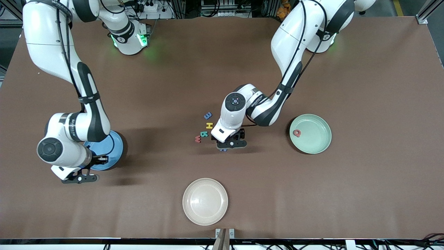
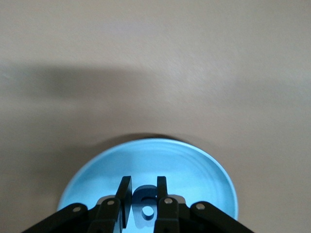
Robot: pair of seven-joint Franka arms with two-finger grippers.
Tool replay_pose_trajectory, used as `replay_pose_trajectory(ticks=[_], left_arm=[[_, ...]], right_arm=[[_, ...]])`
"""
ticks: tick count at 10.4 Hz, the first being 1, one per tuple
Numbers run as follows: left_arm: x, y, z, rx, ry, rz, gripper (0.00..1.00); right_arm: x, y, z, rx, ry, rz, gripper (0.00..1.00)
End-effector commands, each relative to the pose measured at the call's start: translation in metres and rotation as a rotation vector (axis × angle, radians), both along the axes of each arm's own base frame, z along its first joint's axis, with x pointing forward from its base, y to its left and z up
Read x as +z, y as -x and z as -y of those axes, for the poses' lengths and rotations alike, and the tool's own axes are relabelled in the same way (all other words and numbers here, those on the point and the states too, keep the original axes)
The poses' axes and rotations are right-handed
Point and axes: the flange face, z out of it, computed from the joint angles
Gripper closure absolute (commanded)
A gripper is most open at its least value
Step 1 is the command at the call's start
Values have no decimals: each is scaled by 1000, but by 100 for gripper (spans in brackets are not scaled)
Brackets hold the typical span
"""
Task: Sort upper and lower case letters into plates
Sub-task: 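Release the blue e on the blue plate while the left gripper grasps M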
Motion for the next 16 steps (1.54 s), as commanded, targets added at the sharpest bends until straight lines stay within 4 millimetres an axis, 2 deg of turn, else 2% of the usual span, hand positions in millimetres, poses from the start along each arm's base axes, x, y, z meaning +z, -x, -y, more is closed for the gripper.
replay_pose_trajectory(ticks=[1, 2, 3, 4, 5, 7, 8, 9, 11, 12, 13, 14, 16], left_arm=[[-12, -5, 0, 36, 4, 32, 0], [-14, -11, 0, 29, 28, 67, 0], [-18, -9, 10, -1, 33, 83, 0], [-20, -9, 12, -9, 16, 103, 0], [-23, -7, 13, -10, 9, 103, 0], [-28, -10, 8, -11, -1, 104, 0], [-31, -14, 4, -20, -12, 111, 5], [-30, -15, 4, -25, -11, 114, 13], [-29, -17, 3, -20, -10, 119, 15], [-28, -18, 3, -19, -9, 120, 23], [-28, -18, 3, -17, -9, 119, 25], [-28, -18, 2, -16, -9, 119, 34], [-28, -18, 2, -11, -7, 118, 37]], right_arm=[[15, 32, 2, 16, -17, 17, 100], [9, 43, 2, 18, -21, 35, 100], [4, 54, 4, 19, -26, 59, 100], [5, 54, 5, 15, -28, 66, 24], [8, 53, 9, 11, -27, 70, 0], [11, 52, 8, 11, -29, 75, 0], [13, 51, 8, 6, -31, 80, 0], [14, 50, 6, 3, -32, 82, 0], [14, 50, 1, -1, -38, 85, 0], [14, 50, -1, 0, -39, 84, 0], [14, 50, -3, 3, -40, 83, 0], [15, 50, -3, 2, -41, 84, 0], [18, 50, -8, 7, -43, 83, 0]])
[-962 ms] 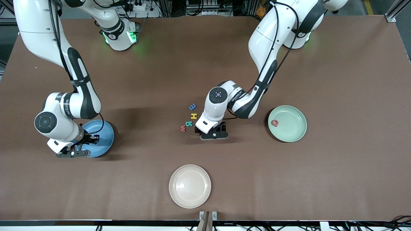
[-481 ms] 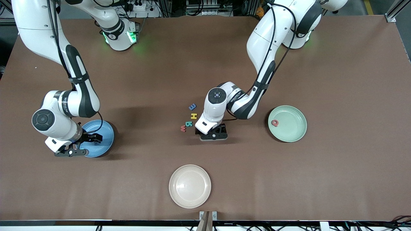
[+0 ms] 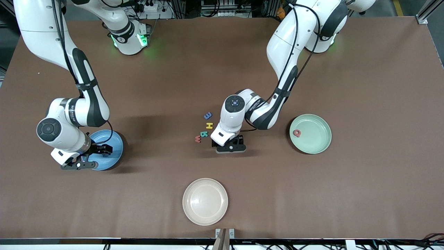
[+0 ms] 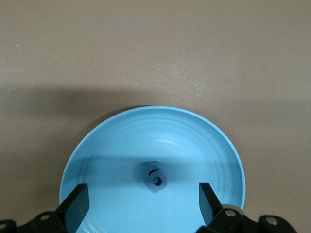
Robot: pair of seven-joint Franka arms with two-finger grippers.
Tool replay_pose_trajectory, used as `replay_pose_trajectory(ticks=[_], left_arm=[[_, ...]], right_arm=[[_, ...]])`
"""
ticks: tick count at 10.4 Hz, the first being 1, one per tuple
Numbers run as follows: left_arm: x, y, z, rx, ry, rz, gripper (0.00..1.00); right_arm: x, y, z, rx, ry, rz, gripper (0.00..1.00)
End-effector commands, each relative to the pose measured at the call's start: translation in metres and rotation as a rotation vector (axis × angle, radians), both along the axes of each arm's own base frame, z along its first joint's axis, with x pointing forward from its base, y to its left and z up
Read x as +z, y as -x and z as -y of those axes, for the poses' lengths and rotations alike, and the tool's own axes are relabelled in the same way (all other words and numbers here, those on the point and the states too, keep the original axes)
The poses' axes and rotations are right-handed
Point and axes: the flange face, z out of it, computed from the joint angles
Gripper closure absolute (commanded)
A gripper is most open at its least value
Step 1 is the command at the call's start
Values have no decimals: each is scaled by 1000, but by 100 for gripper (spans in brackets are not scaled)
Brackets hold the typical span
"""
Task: Sort upper and lower case letters into plates
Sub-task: 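Release the blue e on the blue plate while the left gripper grasps M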
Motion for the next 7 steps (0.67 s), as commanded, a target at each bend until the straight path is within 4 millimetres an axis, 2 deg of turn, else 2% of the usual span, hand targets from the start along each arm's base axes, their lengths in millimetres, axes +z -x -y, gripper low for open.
replay_pose_trajectory(ticks=[1, 4, 7], left_arm=[[-13, -4, -2, -7, -22, 19, 38], [-12, -4, -1, 1, -18, 16, 39], [-10, -1, 1, 6, -13, 6, 39]], right_arm=[[16, 6, -5, -5, -13, 11, 0], [20, 5, -11, -11, -18, 7, 0], [31, 0, -27, -29, -17, -6, 0]])
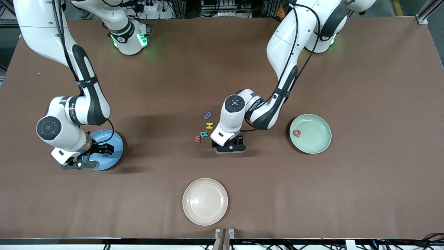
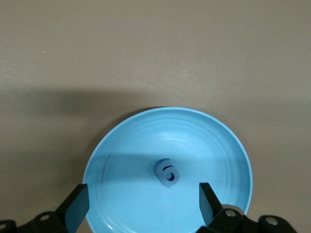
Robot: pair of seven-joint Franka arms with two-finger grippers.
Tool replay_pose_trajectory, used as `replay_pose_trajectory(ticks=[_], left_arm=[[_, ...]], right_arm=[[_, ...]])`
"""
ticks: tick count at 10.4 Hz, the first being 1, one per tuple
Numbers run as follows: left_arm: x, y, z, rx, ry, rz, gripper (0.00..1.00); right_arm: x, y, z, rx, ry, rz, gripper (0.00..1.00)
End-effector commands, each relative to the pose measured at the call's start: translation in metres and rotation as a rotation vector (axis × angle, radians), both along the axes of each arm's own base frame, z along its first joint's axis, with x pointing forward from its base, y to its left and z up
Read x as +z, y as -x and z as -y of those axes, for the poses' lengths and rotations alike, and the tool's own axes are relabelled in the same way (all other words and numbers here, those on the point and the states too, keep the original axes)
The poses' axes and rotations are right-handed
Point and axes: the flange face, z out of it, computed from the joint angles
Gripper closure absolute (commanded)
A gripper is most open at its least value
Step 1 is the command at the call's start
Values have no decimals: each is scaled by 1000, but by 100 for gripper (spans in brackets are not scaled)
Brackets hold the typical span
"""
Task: Sort upper and lower case letters into plates
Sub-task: 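Release the blue e on the blue plate while the left gripper grasps M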
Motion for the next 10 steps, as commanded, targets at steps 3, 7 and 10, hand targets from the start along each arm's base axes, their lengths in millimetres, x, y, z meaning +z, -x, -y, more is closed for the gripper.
replay_pose_trajectory(ticks=[3, 7, 10], left_arm=[[-6, 3, 6, -1, -8, 5, 39], [-3, 7, 9, -7, -15, -3, 47], [-6, 7, 9, -7, -17, -5, 58]], right_arm=[[23, -2, -27, -41, -10, 14, 0], [26, 0, -42, -81, -10, 7, 0], [31, 0, -59, -92, -11, 9, 0]])
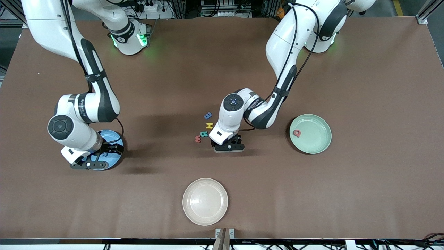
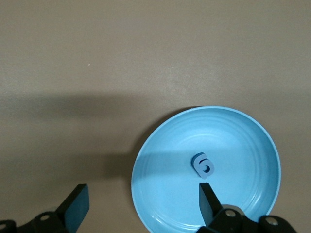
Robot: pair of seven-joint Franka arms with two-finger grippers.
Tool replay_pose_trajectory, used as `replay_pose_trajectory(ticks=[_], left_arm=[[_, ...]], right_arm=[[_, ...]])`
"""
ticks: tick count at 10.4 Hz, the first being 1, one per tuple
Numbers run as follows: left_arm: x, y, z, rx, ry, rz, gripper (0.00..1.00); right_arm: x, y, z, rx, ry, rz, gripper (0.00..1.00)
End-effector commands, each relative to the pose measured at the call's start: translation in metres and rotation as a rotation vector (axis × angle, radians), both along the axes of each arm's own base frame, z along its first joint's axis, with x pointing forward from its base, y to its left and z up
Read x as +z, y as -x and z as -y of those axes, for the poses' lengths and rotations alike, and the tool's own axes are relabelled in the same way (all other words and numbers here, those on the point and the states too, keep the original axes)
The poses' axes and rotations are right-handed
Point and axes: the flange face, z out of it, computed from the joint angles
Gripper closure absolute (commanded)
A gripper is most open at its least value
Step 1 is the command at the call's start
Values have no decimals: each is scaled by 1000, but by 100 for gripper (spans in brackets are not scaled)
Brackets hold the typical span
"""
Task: Sort upper and lower case letters into plates
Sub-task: 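Carry the blue M to the green plate while the right gripper returns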
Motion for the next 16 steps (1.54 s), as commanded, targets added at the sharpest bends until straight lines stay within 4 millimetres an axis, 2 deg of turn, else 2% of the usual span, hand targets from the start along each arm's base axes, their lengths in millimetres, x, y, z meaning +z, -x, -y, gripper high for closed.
replay_pose_trajectory(ticks=[1, 2, 5, 7, 8, 9, 10, 12, 14, 16], left_arm=[[-10, 4, 3, 2, -20, -8, 63], [-9, 3, 2, 3, -20, -8, 70], [-9, 3, -7, 33, -64, -79, 72], [6, 1, -10, 47, -77, -105, 72], [18, -5, -16, 57, -79, -110, 77], [31, -12, -23, 71, -79, -114, 77], [37, -11, -23, 76, -75, -136, 79], [53, -20, -37, 68, -89, -168, 83], [68, -37, -72, -23, -120, -244, 83], [81, -51, -112, -103, -166, -311, 83]], right_arm=[[12, 2, -14, -30, -8, 4, 0], [18, 3, -18, -41, -9, 3, 0], [29, 6, -44, -66, -9, -12, 0], [41, 7, -56, -74, -22, 1, 0], [47, 8, -63, -83, -30, 8, 0], [50, 12, -69, -92, -30, -10, 0], [53, 12, -70, -91, -31, -10, 0], [57, 13, -76, -98, -37, -8, 0], [59, 21, -114, -126, -62, -6, 0], [62, 32, -166, -118, -94, -2, 0]])
